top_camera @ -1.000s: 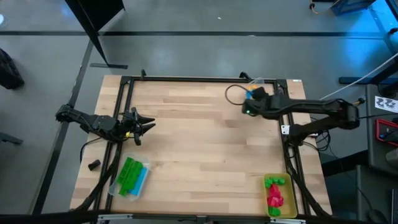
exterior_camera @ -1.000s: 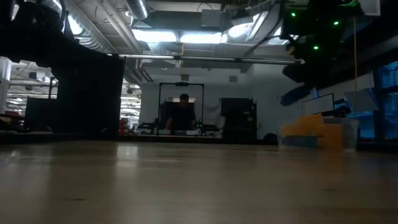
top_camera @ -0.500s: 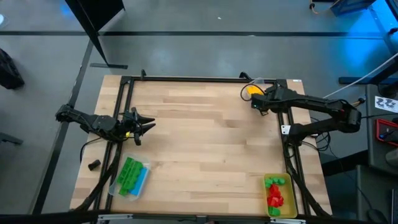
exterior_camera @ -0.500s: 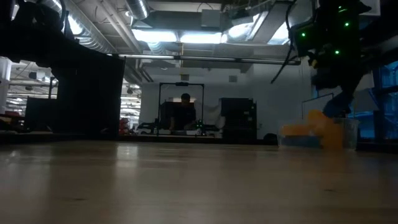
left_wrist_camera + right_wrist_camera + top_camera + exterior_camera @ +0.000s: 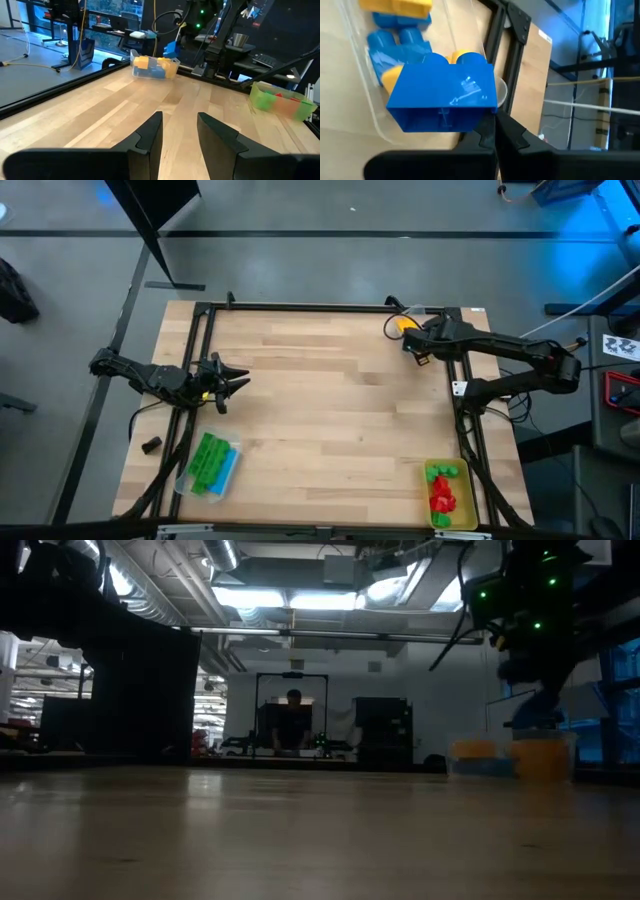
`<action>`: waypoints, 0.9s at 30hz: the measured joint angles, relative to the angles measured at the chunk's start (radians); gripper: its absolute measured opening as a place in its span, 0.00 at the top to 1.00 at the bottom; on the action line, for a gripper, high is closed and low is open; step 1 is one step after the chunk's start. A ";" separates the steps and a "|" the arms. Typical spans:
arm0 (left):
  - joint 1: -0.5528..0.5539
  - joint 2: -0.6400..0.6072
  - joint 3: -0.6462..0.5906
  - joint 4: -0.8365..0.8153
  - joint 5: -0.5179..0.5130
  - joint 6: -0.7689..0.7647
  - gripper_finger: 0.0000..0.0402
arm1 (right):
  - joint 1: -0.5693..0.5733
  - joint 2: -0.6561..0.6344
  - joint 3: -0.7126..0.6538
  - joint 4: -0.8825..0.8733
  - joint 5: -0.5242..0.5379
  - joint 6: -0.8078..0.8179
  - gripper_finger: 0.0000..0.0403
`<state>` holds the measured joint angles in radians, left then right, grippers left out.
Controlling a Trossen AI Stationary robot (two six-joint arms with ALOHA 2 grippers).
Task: Sort blocks by size
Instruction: Put the 2 stud blue game piece into the top transparent bin, then return to Home Position
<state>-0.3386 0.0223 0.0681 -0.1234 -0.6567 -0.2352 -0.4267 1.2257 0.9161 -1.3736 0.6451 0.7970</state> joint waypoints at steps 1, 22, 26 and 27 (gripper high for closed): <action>0.000 0.000 0.000 0.000 0.000 0.000 0.73 | 0.000 0.000 0.000 0.011 0.007 -0.007 1.00; 0.000 0.000 0.000 0.000 0.000 0.000 0.73 | 0.000 0.001 0.000 0.197 0.053 -0.210 0.75; 0.000 0.000 0.000 0.000 0.000 0.000 0.73 | 0.001 0.001 0.019 0.196 -0.050 -0.287 0.69; 0.000 0.000 0.000 0.000 0.000 0.000 0.73 | 0.003 -0.003 0.030 0.198 -0.073 -0.302 0.69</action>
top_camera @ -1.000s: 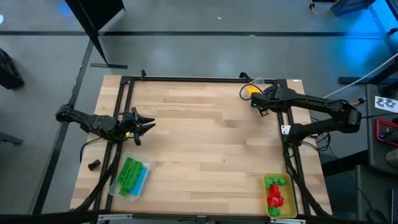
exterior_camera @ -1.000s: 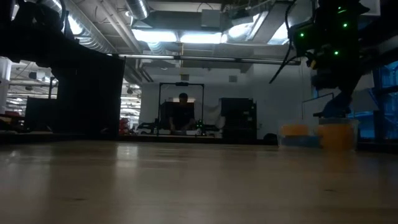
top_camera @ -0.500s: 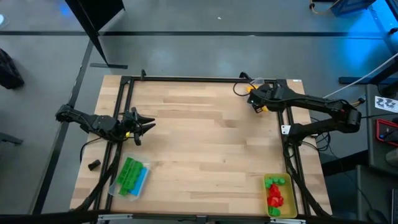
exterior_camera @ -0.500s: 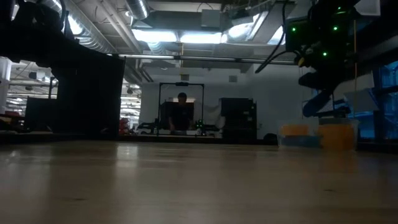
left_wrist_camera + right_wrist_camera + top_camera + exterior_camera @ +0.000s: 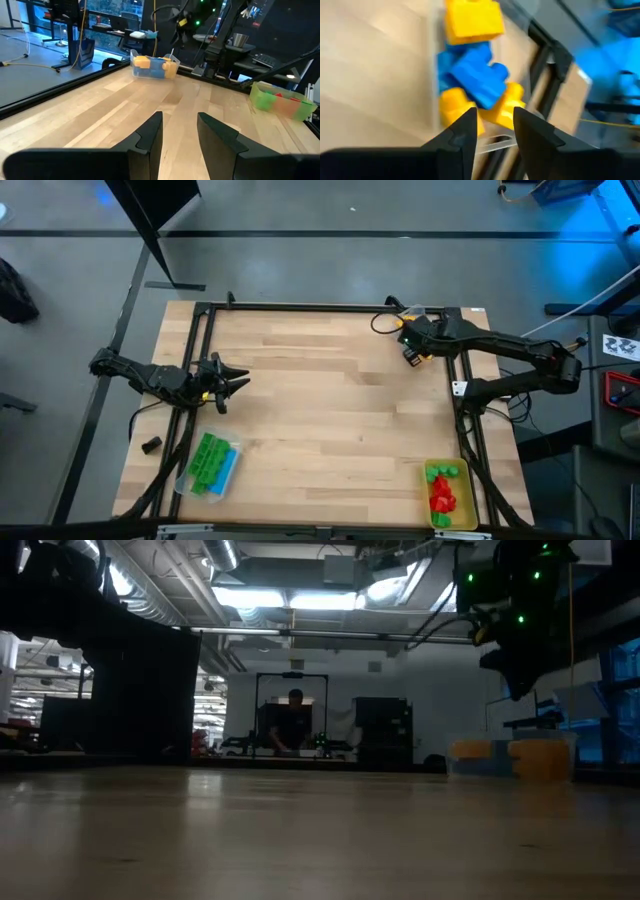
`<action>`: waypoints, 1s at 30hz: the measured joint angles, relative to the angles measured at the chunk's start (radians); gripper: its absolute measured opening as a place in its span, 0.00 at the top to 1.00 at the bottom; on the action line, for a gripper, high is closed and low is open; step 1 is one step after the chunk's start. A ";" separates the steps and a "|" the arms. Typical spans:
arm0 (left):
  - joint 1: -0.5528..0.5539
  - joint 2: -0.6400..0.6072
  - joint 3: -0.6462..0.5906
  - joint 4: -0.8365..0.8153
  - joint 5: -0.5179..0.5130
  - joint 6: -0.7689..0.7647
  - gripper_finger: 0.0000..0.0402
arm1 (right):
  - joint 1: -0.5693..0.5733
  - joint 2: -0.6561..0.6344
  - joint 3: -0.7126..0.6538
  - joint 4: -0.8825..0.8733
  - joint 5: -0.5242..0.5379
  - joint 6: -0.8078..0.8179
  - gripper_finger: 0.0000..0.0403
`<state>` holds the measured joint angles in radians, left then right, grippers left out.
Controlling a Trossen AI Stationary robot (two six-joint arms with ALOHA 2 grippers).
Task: Sort blocks by size
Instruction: Return to Home Position
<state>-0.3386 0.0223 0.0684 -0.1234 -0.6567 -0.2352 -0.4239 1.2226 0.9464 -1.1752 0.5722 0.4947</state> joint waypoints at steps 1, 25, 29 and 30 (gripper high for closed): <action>0.000 0.000 0.000 0.000 0.000 0.000 0.73 | 0.007 -0.008 0.010 0.002 -0.019 -0.004 0.68; 0.000 0.000 0.000 0.000 0.000 0.000 0.73 | 0.529 -0.374 -0.255 0.786 -0.029 -0.265 0.66; 0.000 0.000 0.000 0.000 0.000 0.000 0.73 | 0.554 -0.417 -0.360 0.919 -0.041 -0.266 0.66; 0.000 0.000 0.000 0.000 0.000 0.000 0.73 | 0.558 -0.433 -0.384 0.943 -0.042 -0.267 0.66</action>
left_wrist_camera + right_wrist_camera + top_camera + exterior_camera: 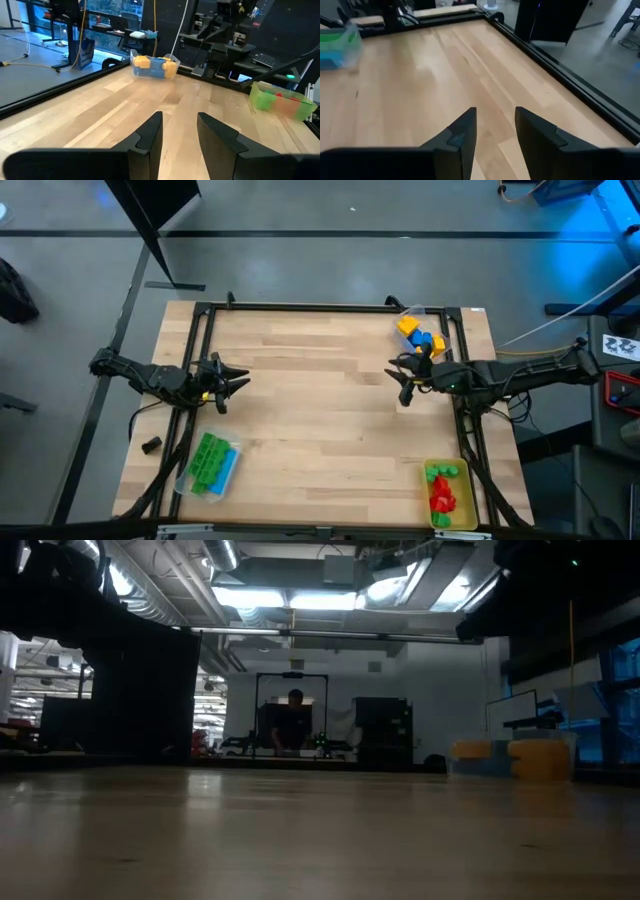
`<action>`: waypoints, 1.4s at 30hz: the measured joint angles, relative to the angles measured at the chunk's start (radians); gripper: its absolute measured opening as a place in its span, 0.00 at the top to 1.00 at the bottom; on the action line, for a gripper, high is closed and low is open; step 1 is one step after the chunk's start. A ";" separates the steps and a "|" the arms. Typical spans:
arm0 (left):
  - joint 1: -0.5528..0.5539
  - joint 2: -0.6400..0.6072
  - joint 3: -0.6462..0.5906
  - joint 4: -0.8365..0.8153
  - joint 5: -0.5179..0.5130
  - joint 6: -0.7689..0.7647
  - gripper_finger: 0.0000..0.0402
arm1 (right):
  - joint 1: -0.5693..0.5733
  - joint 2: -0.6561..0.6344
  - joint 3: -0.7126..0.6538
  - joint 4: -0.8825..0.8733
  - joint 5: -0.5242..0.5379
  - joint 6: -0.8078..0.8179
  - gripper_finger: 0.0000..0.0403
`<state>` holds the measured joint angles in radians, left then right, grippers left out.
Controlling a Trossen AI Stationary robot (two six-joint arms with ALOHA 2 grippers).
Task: Sort blocks by size
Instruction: Return to Home Position
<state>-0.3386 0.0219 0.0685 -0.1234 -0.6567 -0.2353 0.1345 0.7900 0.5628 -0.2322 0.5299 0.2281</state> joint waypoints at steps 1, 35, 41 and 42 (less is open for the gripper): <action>0.000 0.000 0.000 0.000 0.000 0.000 0.73 | 0.000 -0.018 -0.022 0.018 -0.001 0.000 0.66; 0.000 0.000 0.000 0.000 0.000 0.000 0.73 | -0.004 -0.731 -0.505 0.167 -0.144 -0.027 0.66; 0.000 0.000 0.000 0.000 0.000 0.000 0.73 | -0.004 -0.765 -0.512 0.195 -0.126 -0.070 0.66; 0.000 0.000 0.000 0.000 0.000 0.000 0.73 | -0.004 -0.766 -0.512 0.193 -0.118 -0.078 0.66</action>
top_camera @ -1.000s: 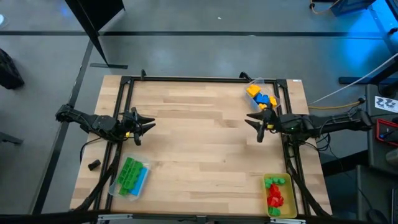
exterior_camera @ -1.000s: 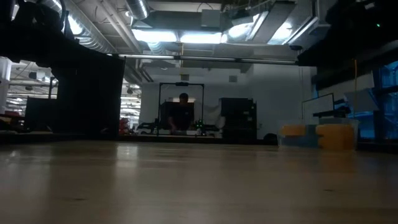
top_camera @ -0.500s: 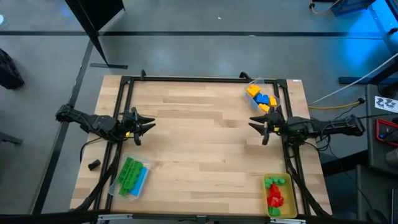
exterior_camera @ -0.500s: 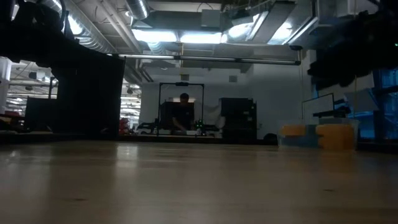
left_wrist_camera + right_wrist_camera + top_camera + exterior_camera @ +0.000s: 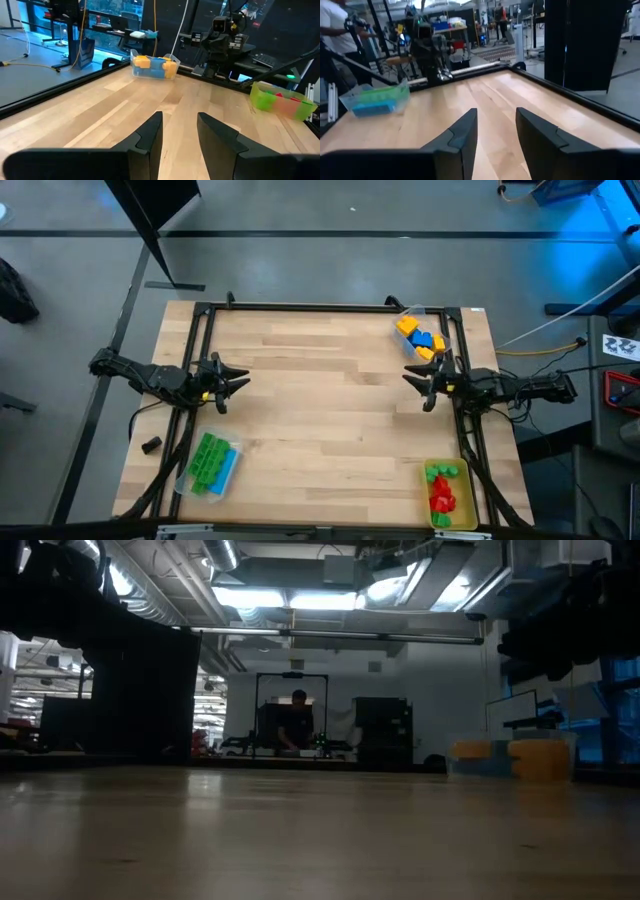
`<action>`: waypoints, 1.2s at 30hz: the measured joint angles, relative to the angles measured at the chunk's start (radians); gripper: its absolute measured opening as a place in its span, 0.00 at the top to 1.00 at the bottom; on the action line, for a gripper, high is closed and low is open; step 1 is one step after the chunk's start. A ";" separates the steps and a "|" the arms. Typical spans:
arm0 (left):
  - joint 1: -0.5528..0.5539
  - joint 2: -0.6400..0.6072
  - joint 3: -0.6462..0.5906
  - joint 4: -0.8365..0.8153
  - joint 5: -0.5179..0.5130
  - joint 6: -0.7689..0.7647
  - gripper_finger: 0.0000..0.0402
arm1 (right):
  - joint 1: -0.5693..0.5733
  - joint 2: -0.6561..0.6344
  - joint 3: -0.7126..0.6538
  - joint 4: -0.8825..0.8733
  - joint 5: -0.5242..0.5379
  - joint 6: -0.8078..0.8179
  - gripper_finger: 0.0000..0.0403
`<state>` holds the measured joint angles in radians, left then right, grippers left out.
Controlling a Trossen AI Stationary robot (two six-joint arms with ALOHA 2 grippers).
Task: Sort blocks by size
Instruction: Return to Home Position
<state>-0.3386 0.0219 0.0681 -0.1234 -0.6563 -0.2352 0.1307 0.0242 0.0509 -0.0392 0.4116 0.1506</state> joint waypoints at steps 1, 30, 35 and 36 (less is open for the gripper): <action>0.000 0.000 0.000 0.000 0.000 0.000 0.73 | 0.000 0.002 0.000 -0.005 -0.001 -0.005 0.66; 0.000 0.000 0.000 0.000 0.000 0.000 0.73 | 0.000 0.004 -0.006 0.042 -0.095 0.025 0.66; 0.000 0.000 0.000 0.000 0.000 0.000 0.73 | 0.000 0.004 0.000 0.000 -0.020 0.029 0.66; 0.000 0.000 0.000 0.000 0.000 0.000 0.73 | 0.000 0.004 0.002 -0.006 -0.020 0.029 0.66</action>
<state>-0.3386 0.0219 0.0681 -0.1233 -0.6566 -0.2352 0.1307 0.0285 0.0525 -0.0451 0.3916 0.1798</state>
